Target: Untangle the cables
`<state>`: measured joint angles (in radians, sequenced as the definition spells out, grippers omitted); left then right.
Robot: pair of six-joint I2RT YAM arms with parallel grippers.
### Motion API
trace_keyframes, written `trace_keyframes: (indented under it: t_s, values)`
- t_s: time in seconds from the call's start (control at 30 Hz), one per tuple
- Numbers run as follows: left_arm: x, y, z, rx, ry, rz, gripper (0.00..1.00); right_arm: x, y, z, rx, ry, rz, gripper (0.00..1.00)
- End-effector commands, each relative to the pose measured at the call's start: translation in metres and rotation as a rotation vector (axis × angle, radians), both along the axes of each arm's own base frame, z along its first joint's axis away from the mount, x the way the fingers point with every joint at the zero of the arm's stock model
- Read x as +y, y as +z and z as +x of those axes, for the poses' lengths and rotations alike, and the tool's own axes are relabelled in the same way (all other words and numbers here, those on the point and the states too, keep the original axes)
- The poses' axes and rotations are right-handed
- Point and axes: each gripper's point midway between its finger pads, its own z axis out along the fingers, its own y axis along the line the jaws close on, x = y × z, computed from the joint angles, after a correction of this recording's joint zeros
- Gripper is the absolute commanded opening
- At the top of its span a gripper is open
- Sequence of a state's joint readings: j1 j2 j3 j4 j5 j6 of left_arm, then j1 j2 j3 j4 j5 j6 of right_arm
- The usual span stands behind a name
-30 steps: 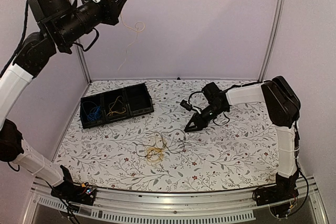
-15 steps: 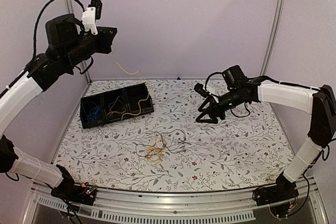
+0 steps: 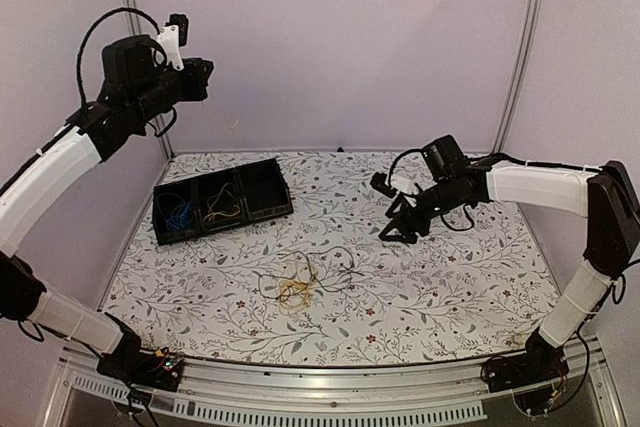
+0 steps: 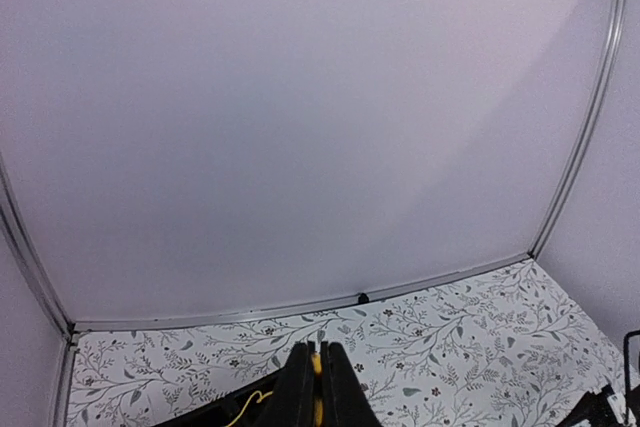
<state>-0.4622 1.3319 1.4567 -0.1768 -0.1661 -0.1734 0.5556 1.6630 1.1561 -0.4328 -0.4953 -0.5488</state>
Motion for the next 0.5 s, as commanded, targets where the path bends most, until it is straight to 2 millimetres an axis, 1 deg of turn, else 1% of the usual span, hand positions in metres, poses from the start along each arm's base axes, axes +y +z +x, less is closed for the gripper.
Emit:
trace_keyframes:
  t_s: [0.0, 0.13, 0.37, 0.47]
  values:
    - [0.017, -0.007, 0.019, 0.002, 0.026, -0.004, 0.00, -0.004, -0.009, 0.005, -0.028, -0.004, -0.029, 0.74]
    - [0.025, -0.025, 0.026, 0.032, 0.023, -0.024, 0.00, -0.006, -0.013, 0.006, -0.032, -0.006, -0.045, 0.74]
    - [0.037, -0.052, 0.029, 0.072, 0.042, -0.028, 0.00, -0.006, -0.020, 0.006, -0.017, -0.003, -0.057, 0.74]
    - [0.043, -0.068, 0.033, 0.096, 0.050, -0.032, 0.00, -0.007, -0.022, 0.006, -0.015, -0.003, -0.063, 0.74]
